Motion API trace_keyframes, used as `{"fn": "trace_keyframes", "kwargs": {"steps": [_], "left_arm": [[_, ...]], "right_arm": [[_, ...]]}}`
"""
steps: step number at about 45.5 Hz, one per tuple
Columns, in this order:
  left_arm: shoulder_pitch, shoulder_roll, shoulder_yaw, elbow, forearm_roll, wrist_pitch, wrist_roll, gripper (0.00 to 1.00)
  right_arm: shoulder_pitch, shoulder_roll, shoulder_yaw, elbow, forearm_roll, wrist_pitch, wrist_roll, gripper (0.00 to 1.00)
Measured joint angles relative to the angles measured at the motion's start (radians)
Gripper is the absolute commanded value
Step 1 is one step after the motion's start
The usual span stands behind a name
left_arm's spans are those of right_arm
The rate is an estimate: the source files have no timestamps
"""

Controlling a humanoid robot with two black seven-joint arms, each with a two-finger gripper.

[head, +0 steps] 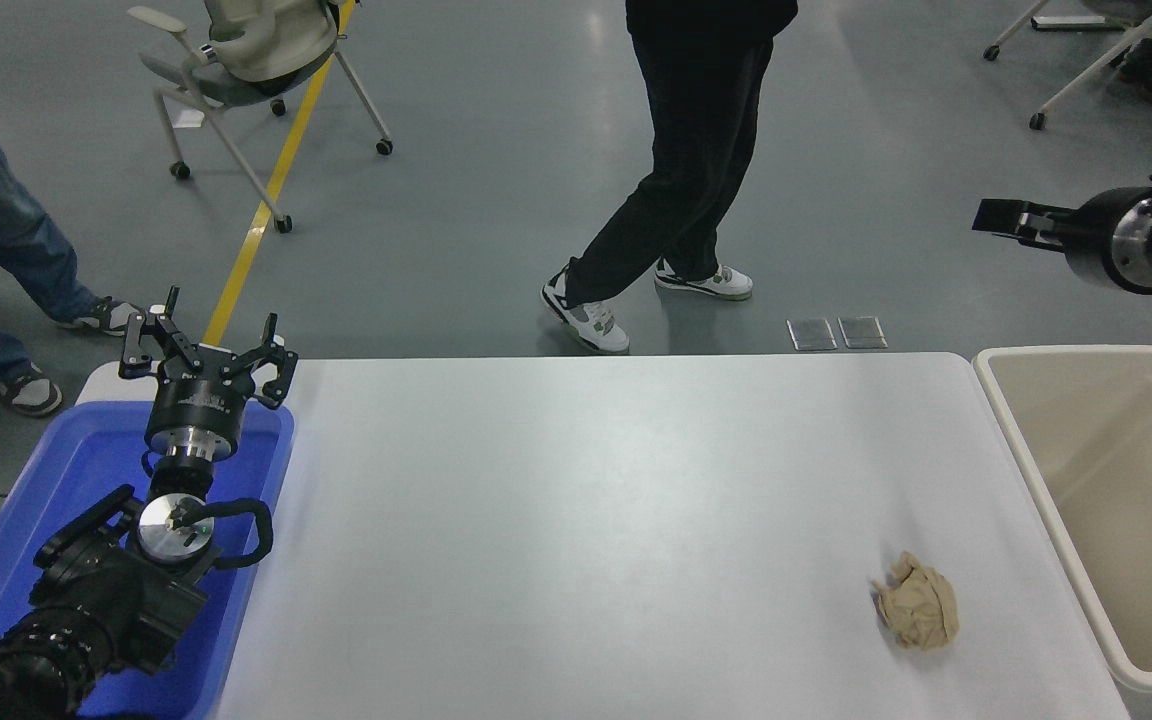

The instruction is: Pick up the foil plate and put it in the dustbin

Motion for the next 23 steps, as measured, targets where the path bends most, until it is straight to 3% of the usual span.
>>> {"fn": "trace_keyframes", "kwargs": {"steps": [23], "left_arm": [[0.0,0.0,0.0,0.0,0.0,0.001,0.0,0.99]], "right_arm": [[0.127,0.277,-0.072,0.035,0.056,0.238,-0.004,1.0]]}}
